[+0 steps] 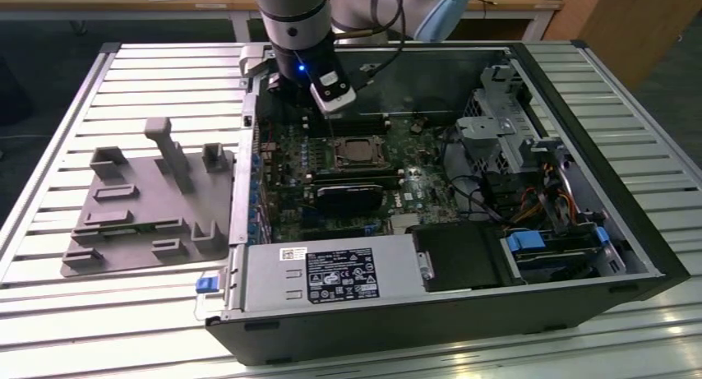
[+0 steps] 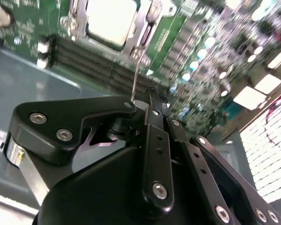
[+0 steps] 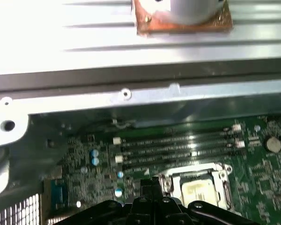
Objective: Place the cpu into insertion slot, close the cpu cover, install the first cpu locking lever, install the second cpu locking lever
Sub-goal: 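Install the first cpu locking lever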
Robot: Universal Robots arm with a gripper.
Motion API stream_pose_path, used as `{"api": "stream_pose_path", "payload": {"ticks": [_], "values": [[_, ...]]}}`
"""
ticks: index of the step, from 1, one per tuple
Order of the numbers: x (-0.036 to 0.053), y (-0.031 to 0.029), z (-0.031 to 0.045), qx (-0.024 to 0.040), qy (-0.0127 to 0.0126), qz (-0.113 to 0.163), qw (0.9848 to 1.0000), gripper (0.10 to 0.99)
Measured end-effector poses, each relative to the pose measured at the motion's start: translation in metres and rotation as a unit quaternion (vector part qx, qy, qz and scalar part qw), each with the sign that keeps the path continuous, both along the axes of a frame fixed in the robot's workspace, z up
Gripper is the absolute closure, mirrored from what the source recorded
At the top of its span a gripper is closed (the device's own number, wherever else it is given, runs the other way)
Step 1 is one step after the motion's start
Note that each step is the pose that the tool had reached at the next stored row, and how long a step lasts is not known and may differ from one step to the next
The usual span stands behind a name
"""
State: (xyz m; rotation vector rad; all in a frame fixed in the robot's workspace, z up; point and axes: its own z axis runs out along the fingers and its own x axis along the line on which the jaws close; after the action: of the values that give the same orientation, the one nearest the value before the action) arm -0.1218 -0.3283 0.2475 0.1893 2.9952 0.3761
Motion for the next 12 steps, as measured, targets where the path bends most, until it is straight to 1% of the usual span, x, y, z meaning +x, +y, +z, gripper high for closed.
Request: {"api": "stream_pose_path", "payload": {"ticks": [1, 3, 5, 7, 12], "values": [[0.0, 0.0, -0.0001, 0.0047, 0.0, 0.0, 1.0, 0.984], [0.0, 0.0, -0.0004, 0.0111, 0.0, 0.0, 0.9999, 0.984], [0.0005, 0.0, -0.0004, 0.0119, -0.0001, 0.0, 0.9999, 0.984], [0.0037, 0.0, -0.0004, 0.012, 0.0, 0.0, 0.9999, 0.984], [0.0216, 0.0, -0.0006, 0.0121, 0.0, 0.0, 0.9999, 0.984]]}}
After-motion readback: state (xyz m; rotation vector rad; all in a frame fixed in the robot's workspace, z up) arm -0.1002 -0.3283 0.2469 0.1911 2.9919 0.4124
